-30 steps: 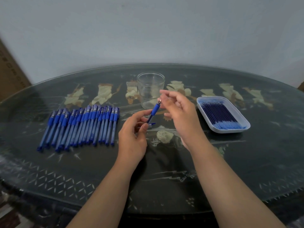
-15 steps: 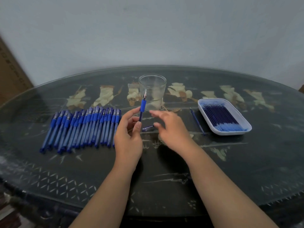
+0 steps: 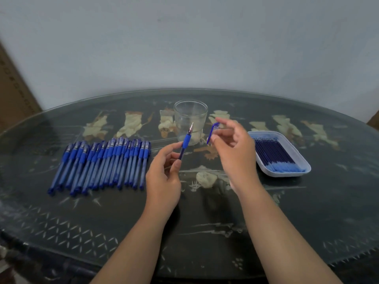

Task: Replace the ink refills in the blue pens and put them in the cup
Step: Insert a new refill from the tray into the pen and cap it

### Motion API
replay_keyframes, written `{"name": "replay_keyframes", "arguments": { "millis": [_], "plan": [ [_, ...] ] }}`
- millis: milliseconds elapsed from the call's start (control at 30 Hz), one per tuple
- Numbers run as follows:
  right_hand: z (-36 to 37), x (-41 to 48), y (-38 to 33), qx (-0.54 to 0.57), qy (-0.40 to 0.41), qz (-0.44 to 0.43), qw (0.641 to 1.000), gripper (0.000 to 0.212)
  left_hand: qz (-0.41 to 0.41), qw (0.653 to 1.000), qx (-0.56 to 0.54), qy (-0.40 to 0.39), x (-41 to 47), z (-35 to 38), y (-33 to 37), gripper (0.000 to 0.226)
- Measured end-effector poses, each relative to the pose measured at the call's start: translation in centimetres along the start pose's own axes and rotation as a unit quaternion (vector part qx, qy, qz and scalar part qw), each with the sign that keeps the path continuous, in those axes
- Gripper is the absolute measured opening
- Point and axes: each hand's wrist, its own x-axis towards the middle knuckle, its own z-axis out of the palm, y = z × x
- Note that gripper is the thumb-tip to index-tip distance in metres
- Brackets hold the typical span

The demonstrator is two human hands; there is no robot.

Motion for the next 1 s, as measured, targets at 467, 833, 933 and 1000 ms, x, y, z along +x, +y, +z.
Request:
{"name": "replay_keyframes", "arguments": {
  "millis": [467, 833, 933, 1000],
  "plan": [
    [-0.4, -0.2, -2.3, 0.093, 0.005, -0.041, 0.995, 0.02, 0.017, 0.999, 0.042, -0.026, 0.2, 0.2, -0.6, 0.053],
    [-0.6, 0.1, -1.7, 0.036, -0.028, -0.061, 0.997, 0.021, 0.016, 0.998, 0.059, -0.033, 0.2, 0.4, -0.6, 0.052],
    [-0.3, -0.1, -1.5, -0.001, -0.052, -0.07, 0.996, 0.02, 0.016, 0.997, 0.061, -0.034, 0.2, 0.3, -0.6, 0.051],
    [-0.1, -0.1, -1.3, -0.013, -0.057, -0.079, 0.995, 0.018, 0.016, 0.997, 0.06, -0.035, 0.2, 0.3, -0.6, 0.051]
  ]
}}
